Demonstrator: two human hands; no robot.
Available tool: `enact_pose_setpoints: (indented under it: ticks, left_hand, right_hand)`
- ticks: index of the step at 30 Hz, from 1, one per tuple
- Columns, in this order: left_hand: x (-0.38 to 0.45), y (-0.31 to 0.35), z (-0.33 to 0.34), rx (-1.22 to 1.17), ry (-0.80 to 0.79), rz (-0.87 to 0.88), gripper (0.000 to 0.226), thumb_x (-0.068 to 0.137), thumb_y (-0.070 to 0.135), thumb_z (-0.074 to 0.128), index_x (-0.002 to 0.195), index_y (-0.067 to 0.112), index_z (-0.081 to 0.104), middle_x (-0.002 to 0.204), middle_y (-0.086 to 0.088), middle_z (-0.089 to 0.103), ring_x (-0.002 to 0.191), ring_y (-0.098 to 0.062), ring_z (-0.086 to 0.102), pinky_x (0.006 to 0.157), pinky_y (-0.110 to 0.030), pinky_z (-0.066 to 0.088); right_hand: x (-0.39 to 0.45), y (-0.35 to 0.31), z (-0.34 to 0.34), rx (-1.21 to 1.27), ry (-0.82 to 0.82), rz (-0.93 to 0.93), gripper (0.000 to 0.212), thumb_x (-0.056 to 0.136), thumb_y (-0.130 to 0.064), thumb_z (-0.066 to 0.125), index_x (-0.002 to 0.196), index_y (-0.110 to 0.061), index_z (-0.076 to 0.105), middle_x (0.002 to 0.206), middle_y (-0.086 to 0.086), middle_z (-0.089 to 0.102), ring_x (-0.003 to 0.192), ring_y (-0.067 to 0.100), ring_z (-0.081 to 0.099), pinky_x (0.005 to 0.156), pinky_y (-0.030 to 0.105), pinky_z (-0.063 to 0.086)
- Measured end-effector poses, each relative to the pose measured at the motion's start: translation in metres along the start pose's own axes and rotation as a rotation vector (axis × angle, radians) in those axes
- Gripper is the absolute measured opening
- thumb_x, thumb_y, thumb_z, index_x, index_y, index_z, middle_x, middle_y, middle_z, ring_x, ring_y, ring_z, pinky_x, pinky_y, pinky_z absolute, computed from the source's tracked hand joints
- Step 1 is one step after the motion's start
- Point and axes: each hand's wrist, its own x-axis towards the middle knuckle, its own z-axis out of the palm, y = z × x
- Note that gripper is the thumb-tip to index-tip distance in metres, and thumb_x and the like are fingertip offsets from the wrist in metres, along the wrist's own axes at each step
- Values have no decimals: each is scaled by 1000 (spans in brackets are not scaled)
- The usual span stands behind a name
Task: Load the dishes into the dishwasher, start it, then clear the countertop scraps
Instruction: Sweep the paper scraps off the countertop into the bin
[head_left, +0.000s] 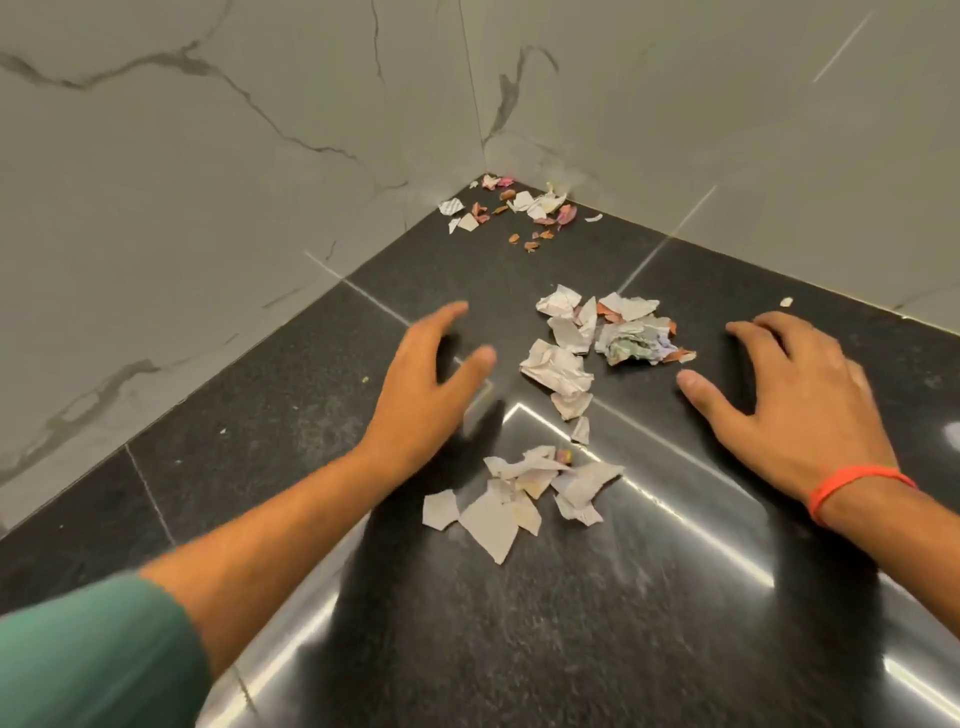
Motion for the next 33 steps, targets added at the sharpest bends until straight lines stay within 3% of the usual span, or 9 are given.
enact_pose_setpoints:
  ticks: [2, 7, 13, 18, 20, 22, 24, 27, 33]
  left_hand:
    - [53, -8, 0, 38, 49, -2, 60, 99, 42, 61, 154, 28, 40, 154, 3, 41, 139, -11, 40, 113, -32, 36]
    - [180, -33, 4, 240, 83, -30, 72, 98, 49, 56, 158, 19, 33, 160, -9, 34, 148, -27, 32, 122, -46, 28]
    - [249, -42, 27, 529, -121, 89, 74, 101, 58, 46, 161, 19, 28, 165, -11, 31, 150, -32, 31, 120, -49, 27]
    - [203, -21, 24, 436, -357, 433, 66, 98, 57, 39, 154, 21, 40, 161, -4, 39, 149, -20, 34, 119, -45, 35]
    - [160, -14, 24, 376, -492, 650, 55, 104, 48, 42, 154, 25, 40, 164, 1, 35, 152, -13, 30, 119, -37, 36]
    - [144, -15, 26, 330, -512, 754, 52, 107, 43, 40, 156, 25, 39, 166, 1, 31, 153, -12, 29, 119, -34, 33]
    - [168, -18, 28, 331, -323, 623, 57, 106, 49, 35, 158, 25, 35, 166, -2, 30, 153, -16, 27, 123, -43, 29]
    - [240, -24, 29, 359, -91, 244, 62, 104, 51, 36, 159, 22, 32, 166, -9, 29, 154, -25, 24, 125, -49, 23]
    - [295, -27, 63, 425, -57, 76, 59, 100, 48, 52, 144, 9, 46, 144, -13, 50, 132, -29, 47, 108, -43, 40]
  right_hand:
    - [1, -2, 0, -16, 0, 4, 80, 91, -77, 36, 143, -17, 49, 146, 10, 44, 135, 32, 40, 110, 54, 36]
    - [3, -2, 0, -21, 1, 29, 82, 87, -78, 32, 142, -20, 51, 145, 6, 45, 135, 31, 40, 107, 56, 38]
    - [3, 2, 3, -24, 4, 44, 81, 85, -79, 34, 141, -23, 52, 147, 3, 45, 137, 29, 40, 107, 56, 40]
    - [4, 3, 0, -27, -10, 45, 84, 85, -81, 32, 142, -24, 52, 148, 2, 44, 137, 28, 41, 107, 55, 41]
    - [3, 3, 0, -29, -17, 45, 85, 84, -83, 31, 143, -24, 52, 148, 1, 44, 137, 28, 41, 106, 55, 41]
    - [2, 2, 0, -24, -19, 52, 85, 84, -83, 31, 142, -25, 52, 148, 1, 44, 138, 27, 41, 106, 54, 40]
    - [2, 1, 1, -21, -19, 51, 85, 84, -83, 32, 142, -25, 52, 148, -1, 44, 138, 27, 41, 106, 54, 40]
    - [3, 2, -1, -10, -9, 50, 85, 84, -83, 31, 141, -25, 53, 148, -1, 44, 137, 26, 41, 105, 55, 41]
    - [3, 2, 0, 4, -5, 56, 84, 84, -84, 30, 142, -27, 52, 148, -6, 43, 138, 23, 41, 103, 53, 42]
